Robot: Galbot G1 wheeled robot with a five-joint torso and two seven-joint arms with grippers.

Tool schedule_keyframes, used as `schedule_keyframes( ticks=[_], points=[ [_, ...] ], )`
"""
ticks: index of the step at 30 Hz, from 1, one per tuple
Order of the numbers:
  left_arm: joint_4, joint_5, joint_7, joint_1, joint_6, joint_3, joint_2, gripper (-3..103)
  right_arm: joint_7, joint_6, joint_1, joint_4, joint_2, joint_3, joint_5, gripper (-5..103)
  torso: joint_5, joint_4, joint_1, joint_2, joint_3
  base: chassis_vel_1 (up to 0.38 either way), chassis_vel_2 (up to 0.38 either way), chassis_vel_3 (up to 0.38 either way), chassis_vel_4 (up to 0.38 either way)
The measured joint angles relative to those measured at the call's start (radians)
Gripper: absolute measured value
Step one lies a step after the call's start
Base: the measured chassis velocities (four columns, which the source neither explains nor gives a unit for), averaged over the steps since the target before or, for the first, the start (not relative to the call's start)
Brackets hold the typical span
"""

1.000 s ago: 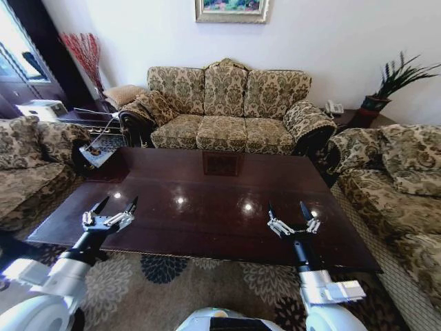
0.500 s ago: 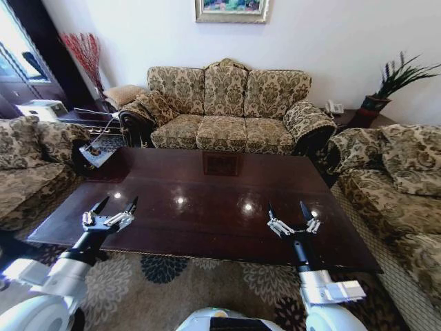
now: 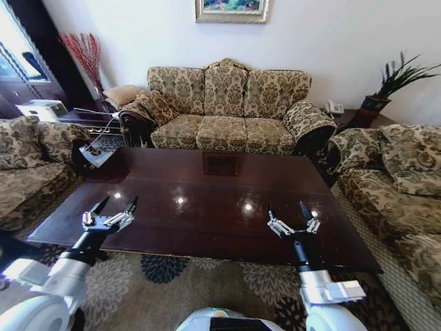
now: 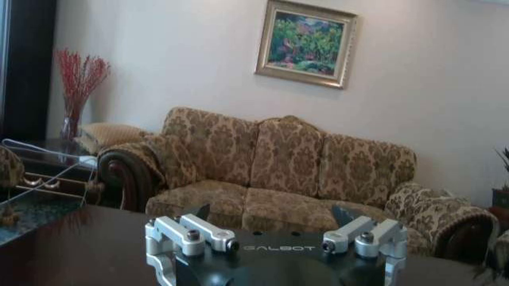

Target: Move to the front of the table and place the trash on the table into the trash bin.

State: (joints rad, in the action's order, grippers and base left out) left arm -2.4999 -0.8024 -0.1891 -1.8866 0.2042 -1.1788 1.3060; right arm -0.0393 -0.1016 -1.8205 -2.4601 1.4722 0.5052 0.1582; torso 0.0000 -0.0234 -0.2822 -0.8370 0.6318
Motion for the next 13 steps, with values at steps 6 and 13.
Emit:
schedule_keyframes(
  ticks=[6, 13],
  points=[
    [0.000, 0.000, 0.000, 0.000, 0.000, 0.000, 0.000, 100, 0.000, 0.000, 0.000, 0.000, 0.000, 0.000, 0.000, 100, 0.0000, 0.0000, 0.000, 0.000, 0.000, 0.000, 0.000, 0.000, 0.000],
    [0.000, 0.000, 0.000, 0.000, 0.000, 0.000, 0.000, 100, 0.000, 0.000, 0.000, 0.000, 0.000, 0.000, 0.000, 100, 0.0000, 0.0000, 0.000, 0.000, 0.000, 0.000, 0.000, 0.000, 0.000]
  ],
)
